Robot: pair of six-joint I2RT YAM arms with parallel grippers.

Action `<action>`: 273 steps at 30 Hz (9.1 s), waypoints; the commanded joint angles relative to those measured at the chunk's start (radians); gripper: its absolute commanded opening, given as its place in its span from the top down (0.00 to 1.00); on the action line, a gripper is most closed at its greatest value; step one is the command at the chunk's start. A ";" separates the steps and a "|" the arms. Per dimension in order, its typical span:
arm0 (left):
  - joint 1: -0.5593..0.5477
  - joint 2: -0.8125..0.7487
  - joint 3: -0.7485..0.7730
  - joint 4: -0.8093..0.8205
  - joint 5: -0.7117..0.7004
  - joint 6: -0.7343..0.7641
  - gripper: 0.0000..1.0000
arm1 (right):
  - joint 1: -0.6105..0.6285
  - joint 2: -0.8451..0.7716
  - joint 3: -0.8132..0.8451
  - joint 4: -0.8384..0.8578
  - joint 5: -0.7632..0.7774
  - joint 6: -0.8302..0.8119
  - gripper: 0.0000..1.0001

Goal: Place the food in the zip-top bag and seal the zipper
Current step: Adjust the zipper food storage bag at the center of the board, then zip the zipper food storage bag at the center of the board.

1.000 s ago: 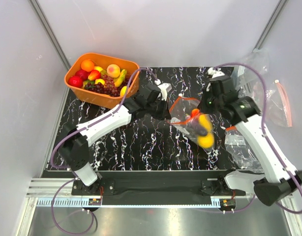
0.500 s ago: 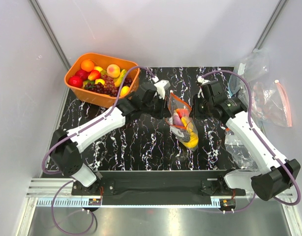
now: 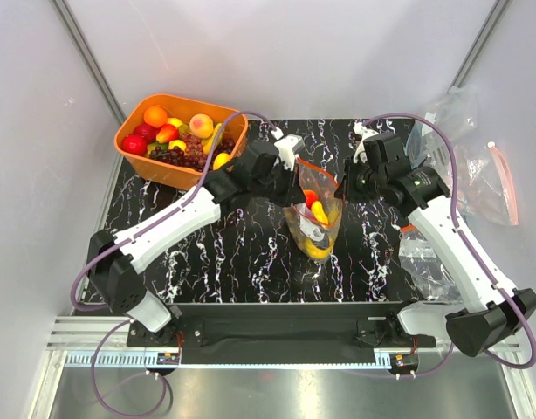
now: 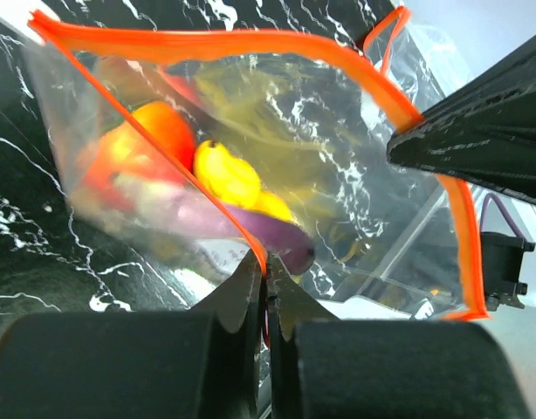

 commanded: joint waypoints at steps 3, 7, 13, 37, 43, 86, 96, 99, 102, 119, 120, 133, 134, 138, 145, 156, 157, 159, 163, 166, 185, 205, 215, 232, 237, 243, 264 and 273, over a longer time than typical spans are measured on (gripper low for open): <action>-0.001 -0.004 0.123 -0.060 -0.066 0.060 0.95 | 0.000 -0.036 0.043 -0.005 -0.013 -0.005 1.00; 0.000 0.030 0.157 -0.114 -0.073 0.080 0.96 | 0.001 -0.024 0.026 -0.017 0.025 0.001 1.00; 0.000 0.029 0.144 -0.098 -0.062 0.082 0.95 | 0.001 -0.013 -0.008 0.006 0.006 -0.005 0.90; -0.001 0.021 0.157 -0.121 -0.100 0.106 0.66 | 0.000 0.028 0.017 0.024 -0.024 -0.024 0.67; 0.003 -0.022 0.158 -0.137 -0.132 0.146 0.39 | 0.001 0.028 0.015 0.027 -0.031 -0.022 0.92; 0.318 0.337 0.150 0.567 0.611 0.427 0.02 | 0.000 0.074 0.084 -0.007 -0.034 -0.093 0.92; 0.316 0.428 0.129 0.972 0.875 0.068 1.00 | 0.000 0.079 0.074 0.000 -0.044 -0.104 0.93; 0.310 0.423 0.082 1.081 0.912 -0.015 1.00 | -0.002 0.068 0.071 0.001 -0.045 -0.104 0.93; 0.301 0.394 0.017 1.138 0.902 -0.055 1.00 | 0.001 0.064 0.072 0.003 -0.053 -0.104 0.91; 0.196 0.162 -0.133 0.742 0.530 0.236 1.00 | 0.000 0.150 0.140 0.081 -0.050 -0.120 0.04; 0.196 0.162 -0.129 0.715 0.527 0.249 1.00 | 0.000 0.148 0.141 0.096 -0.038 -0.124 0.04; 0.196 0.164 -0.147 0.673 0.472 0.290 1.00 | -0.002 0.298 0.297 0.067 0.093 -0.190 0.06; 0.196 0.165 -0.149 0.675 0.472 0.287 1.00 | -0.002 0.314 0.308 0.066 0.091 -0.197 0.04; 0.196 0.162 -0.162 0.701 0.475 0.273 1.00 | -0.002 0.379 0.350 0.053 0.116 -0.213 0.02; 0.196 0.158 -0.170 0.695 0.474 0.286 1.00 | -0.002 0.421 0.356 0.061 0.199 -0.237 0.19; 0.204 0.078 -0.195 0.626 0.359 0.299 0.97 | -0.002 0.343 0.299 0.075 0.052 -0.260 1.00; 0.209 0.066 -0.205 0.627 0.345 0.290 0.91 | 0.000 0.323 0.281 0.082 -0.002 -0.269 1.00; 0.224 0.015 -0.256 0.656 0.306 0.247 0.66 | -0.002 0.259 0.223 0.116 -0.056 -0.289 1.00; 0.259 -0.065 -0.352 0.744 0.367 0.197 0.12 | -0.002 0.165 0.140 0.173 -0.183 -0.294 1.00; 0.275 -0.056 -0.328 0.704 0.493 0.212 0.01 | 0.001 0.131 0.110 0.185 -0.270 -0.292 1.00; 0.278 -0.082 -0.459 0.957 0.579 0.105 0.11 | 0.023 0.021 0.017 0.217 -0.488 -0.260 1.00; 0.275 -0.013 -0.468 1.166 0.693 -0.058 0.34 | 0.041 0.008 -0.006 0.237 -0.476 -0.256 1.00; 0.273 -0.026 -0.485 1.213 0.690 -0.087 1.00 | 0.043 0.007 0.000 0.217 -0.459 -0.257 0.90; 0.269 -0.080 -0.466 1.084 0.704 -0.011 1.00 | 0.043 0.002 0.090 0.277 -0.441 -0.343 0.49; 0.261 -0.082 -0.457 1.032 0.699 0.020 1.00 | 0.046 0.018 0.097 0.319 -0.439 -0.357 0.42; 0.261 -0.092 -0.455 1.017 0.705 0.032 1.00 | 0.060 0.067 0.091 0.343 -0.455 -0.439 0.41; 0.259 -0.097 -0.442 0.982 0.710 0.051 1.00 | 0.126 0.162 0.155 0.217 -0.455 -0.528 0.44; 0.259 -0.100 -0.442 0.980 0.714 0.048 1.00 | 0.129 0.159 0.149 0.210 -0.429 -0.527 0.75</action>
